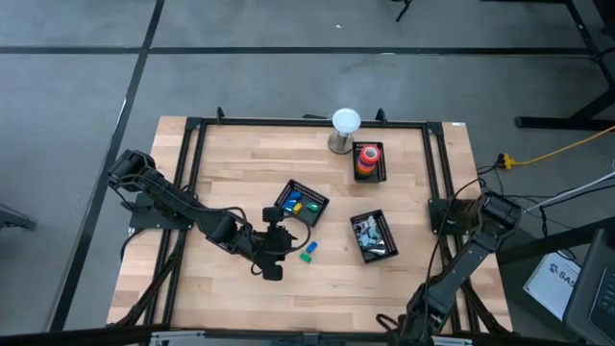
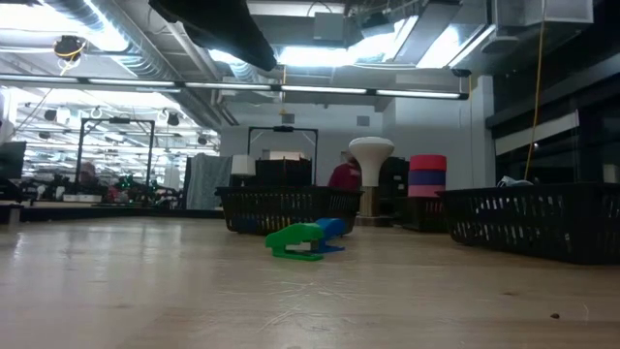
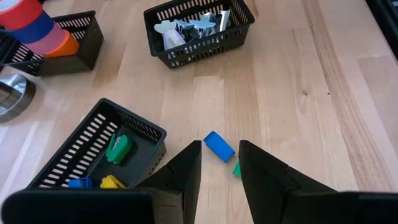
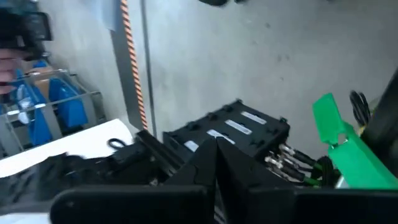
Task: Pick and place Stapler, Stapler remover, tape
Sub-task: Put the green stapler into the center black bin
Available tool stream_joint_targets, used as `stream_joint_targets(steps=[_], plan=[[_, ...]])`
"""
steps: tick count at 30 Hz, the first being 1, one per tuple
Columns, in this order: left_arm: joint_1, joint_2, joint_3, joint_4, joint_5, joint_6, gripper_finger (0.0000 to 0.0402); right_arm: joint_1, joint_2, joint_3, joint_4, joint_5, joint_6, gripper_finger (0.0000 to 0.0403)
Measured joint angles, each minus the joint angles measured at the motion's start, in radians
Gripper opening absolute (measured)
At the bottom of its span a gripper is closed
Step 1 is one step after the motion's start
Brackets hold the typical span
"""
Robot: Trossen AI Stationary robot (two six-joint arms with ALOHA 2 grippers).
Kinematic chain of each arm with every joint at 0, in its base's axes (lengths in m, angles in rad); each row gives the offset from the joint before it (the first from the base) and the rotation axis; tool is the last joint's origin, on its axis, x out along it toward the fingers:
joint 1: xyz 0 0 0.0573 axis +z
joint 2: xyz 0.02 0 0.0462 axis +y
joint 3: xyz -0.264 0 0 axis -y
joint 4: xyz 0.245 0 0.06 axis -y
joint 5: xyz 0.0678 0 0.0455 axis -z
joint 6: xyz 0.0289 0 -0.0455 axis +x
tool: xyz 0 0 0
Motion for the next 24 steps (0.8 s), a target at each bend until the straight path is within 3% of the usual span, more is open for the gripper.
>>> stream_joint_targets(steps=[8,16,24], plan=[[0.000,0.000,0.000,0.000,-0.001,-0.001,0.0104,0.030,0.125,0.052,-0.029,0.021,0.000,0.0005],[0.000,0.000,0.000,0.000,-0.001,-0.002,0.0104,0.038,0.122,0.058,-0.239,0.137,-0.066,0.0004],[0.000,0.000,0.000,0.000,-0.002,-0.002,0.0104,0.015,0.120,0.060,-0.273,0.174,-0.218,0.0004]])
